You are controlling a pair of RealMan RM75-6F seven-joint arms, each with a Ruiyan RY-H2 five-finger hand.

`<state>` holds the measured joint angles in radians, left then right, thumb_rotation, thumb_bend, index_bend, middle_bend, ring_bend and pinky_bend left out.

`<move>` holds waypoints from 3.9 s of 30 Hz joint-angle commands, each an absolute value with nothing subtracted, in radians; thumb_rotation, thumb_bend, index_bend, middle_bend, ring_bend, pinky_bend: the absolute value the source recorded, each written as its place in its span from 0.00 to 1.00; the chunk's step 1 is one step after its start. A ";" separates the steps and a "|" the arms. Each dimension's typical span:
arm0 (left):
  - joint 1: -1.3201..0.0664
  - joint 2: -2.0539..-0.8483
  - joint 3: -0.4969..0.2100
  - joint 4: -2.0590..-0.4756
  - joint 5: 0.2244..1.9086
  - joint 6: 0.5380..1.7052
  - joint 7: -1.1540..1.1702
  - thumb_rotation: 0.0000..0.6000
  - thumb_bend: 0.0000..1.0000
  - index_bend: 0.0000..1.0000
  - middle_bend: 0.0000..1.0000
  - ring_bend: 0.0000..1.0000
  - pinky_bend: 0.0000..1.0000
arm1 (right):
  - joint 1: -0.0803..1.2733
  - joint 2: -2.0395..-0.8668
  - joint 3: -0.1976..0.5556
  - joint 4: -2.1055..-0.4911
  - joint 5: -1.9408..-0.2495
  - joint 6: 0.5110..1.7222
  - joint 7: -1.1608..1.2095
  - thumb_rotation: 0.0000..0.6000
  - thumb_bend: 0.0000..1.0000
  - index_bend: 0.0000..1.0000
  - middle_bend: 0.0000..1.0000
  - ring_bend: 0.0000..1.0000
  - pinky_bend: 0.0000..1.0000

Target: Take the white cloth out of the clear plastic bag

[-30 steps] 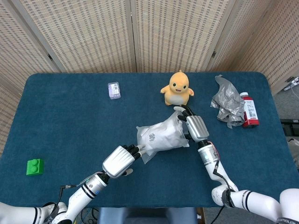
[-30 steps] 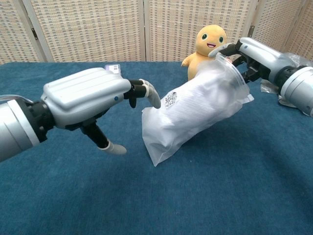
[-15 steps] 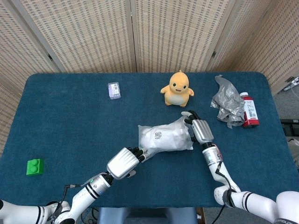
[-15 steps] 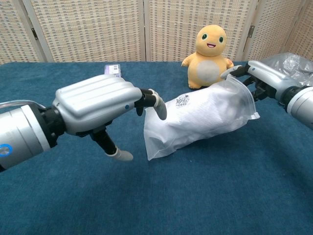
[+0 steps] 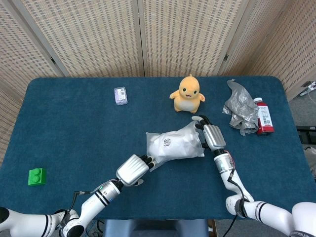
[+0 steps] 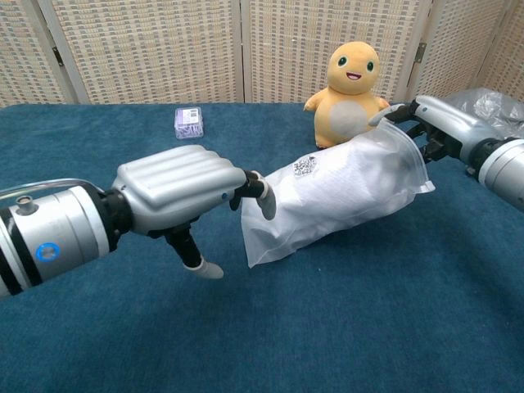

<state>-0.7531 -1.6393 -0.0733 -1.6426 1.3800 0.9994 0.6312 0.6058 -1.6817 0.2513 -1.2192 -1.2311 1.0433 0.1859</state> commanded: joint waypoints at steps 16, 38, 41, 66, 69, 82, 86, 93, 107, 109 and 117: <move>-0.774 -1.773 -0.070 -1.472 1.441 1.050 0.640 1.00 0.00 0.46 0.36 0.40 0.67 | 0.607 -1.679 0.265 -1.225 -1.223 1.031 0.196 1.00 0.64 0.77 0.20 0.06 0.30; -0.830 -1.902 -0.050 -1.174 1.663 1.138 0.513 1.00 0.00 0.45 0.50 0.47 0.67 | 0.604 -1.678 0.264 -1.212 -1.228 1.017 0.229 1.00 0.65 0.77 0.20 0.06 0.30; -0.834 -1.910 -0.057 -1.159 1.647 1.113 0.527 1.00 0.00 0.45 0.50 0.47 0.67 | 0.603 -1.676 0.264 -1.216 -1.230 1.018 0.231 1.00 0.65 0.77 0.20 0.06 0.30; -0.855 -1.921 -0.041 -1.083 1.676 1.091 0.516 1.00 0.04 0.48 1.00 0.85 0.94 | 0.598 -1.667 0.265 -1.221 -1.226 1.010 0.240 1.00 0.65 0.77 0.20 0.06 0.29; -0.852 -1.923 -0.046 -1.078 1.660 1.076 0.547 1.00 0.04 0.48 1.00 0.85 0.94 | 0.596 -1.664 0.264 -1.222 -1.226 1.010 0.241 1.00 0.65 0.77 0.20 0.06 0.29; -0.839 -1.922 -0.064 -1.087 1.614 1.052 0.658 1.00 0.04 0.48 1.00 0.86 0.94 | 0.595 -1.670 0.259 -1.213 -1.228 1.003 0.252 1.00 0.65 0.77 0.20 0.06 0.29; -0.838 -1.927 -0.061 -1.075 1.622 1.065 0.644 1.00 0.04 0.50 1.00 0.86 0.94 | 0.596 -1.670 0.260 -1.213 -1.228 1.002 0.251 1.00 0.65 0.77 0.20 0.06 0.29; -0.838 -1.931 -0.055 -1.061 1.624 1.062 0.623 1.00 0.09 0.54 1.00 0.86 0.94 | 0.596 -1.673 0.258 -1.212 -1.227 0.999 0.249 1.00 0.65 0.77 0.20 0.06 0.29; -0.838 -1.940 -0.065 -1.059 1.596 1.041 0.644 1.00 0.21 0.53 1.00 0.86 0.93 | 0.592 -1.673 0.257 -1.210 -1.225 0.996 0.252 1.00 0.65 0.77 0.20 0.06 0.29; -0.835 -1.942 -0.066 -1.057 1.594 1.046 0.644 1.00 0.23 0.53 1.00 0.86 0.93 | 0.592 -1.674 0.256 -1.208 -1.225 0.994 0.254 1.00 0.65 0.77 0.20 0.06 0.29; -0.831 -1.943 -0.065 -1.058 1.589 1.048 0.642 1.00 0.28 0.53 1.00 0.86 0.93 | 0.593 -1.679 0.253 -1.203 -1.227 0.988 0.258 1.00 0.65 0.77 0.21 0.06 0.29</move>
